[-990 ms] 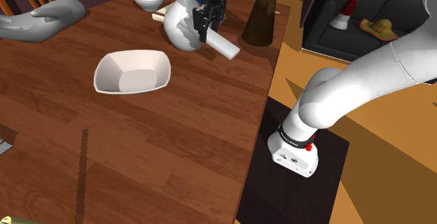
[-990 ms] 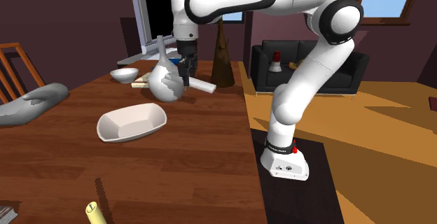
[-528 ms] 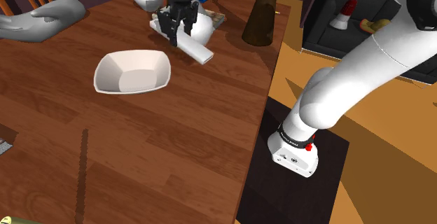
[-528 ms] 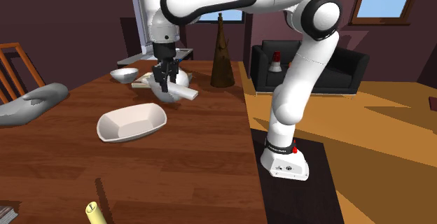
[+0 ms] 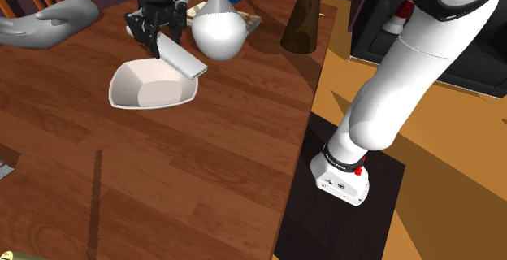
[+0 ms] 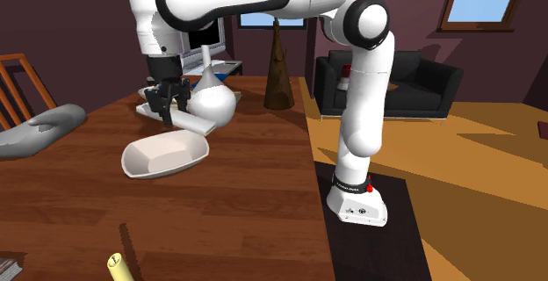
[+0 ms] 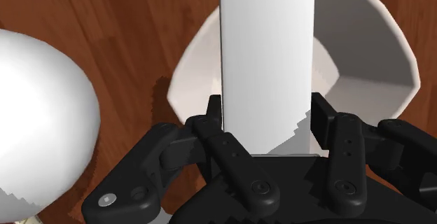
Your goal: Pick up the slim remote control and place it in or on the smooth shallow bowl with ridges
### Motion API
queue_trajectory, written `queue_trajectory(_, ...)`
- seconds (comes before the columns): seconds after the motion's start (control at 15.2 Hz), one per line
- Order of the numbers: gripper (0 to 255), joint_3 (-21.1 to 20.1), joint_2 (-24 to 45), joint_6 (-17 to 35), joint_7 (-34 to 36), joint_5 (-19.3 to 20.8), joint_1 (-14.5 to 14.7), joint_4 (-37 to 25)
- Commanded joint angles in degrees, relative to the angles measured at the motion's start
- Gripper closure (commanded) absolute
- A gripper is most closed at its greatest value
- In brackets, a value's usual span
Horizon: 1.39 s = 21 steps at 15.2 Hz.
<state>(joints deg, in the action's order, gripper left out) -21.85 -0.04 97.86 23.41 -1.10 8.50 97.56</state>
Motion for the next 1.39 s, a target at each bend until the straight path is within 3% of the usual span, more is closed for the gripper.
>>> queue_trajectory(0.0, 255, -1.2, 4.2, -0.8, 2.7, 1.7, 1.2, -4.8)
queue_trajectory(0.13, 255, -1.9, 7.8, -1.8, 4.6, 3.2, 2.4, -9.0)
queue_trajectory(0.99, 255, -1.7, 7.5, 8.7, 4.4, 3.1, 2.2, 1.7)
queue_trajectory(1.32, 255, -1.6, 7.5, 8.7, 4.4, 3.1, 2.2, 1.7)
